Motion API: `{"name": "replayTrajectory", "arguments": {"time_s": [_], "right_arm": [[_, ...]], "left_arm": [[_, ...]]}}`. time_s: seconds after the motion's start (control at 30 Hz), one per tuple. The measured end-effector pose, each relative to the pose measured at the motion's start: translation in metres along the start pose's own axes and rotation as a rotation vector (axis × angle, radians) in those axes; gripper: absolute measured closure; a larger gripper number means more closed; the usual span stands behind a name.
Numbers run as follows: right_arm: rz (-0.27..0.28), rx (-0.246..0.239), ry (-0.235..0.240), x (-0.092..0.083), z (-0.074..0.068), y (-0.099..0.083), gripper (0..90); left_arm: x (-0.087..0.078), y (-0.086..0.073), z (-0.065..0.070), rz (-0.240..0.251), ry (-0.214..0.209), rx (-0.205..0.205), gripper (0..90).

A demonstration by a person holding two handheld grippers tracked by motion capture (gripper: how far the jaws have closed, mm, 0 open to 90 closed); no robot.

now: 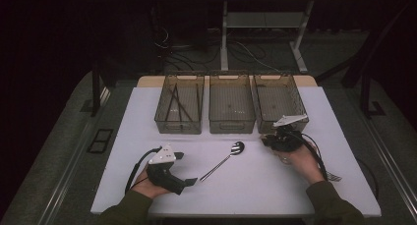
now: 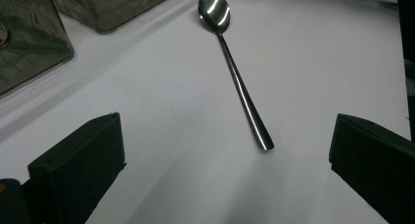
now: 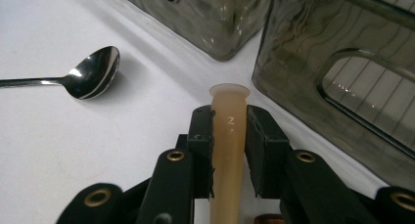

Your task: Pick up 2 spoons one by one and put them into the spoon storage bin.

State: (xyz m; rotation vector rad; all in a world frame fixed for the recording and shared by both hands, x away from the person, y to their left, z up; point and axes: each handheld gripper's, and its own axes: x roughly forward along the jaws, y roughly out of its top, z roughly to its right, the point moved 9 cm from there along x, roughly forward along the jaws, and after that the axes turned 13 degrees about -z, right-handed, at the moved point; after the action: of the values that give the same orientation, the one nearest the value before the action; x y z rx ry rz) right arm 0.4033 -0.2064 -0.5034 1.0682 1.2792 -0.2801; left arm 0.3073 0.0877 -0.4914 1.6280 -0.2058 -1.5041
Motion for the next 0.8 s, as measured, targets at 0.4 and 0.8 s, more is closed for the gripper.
{"name": "replayTrajectory", "arguments": {"time_s": [0.4,0.8], "right_arm": [[0.025,-0.007,0.026,-0.011,-0.006,0.005,73.8],[0.051,-0.028,0.031,-0.029,-0.011,0.020,73.8]], "left_arm": [[0.000,0.002,-0.001,0.010,-0.007,-0.009,0.0],[-0.001,0.002,0.000,0.019,-0.002,-0.010,0.0]]}}
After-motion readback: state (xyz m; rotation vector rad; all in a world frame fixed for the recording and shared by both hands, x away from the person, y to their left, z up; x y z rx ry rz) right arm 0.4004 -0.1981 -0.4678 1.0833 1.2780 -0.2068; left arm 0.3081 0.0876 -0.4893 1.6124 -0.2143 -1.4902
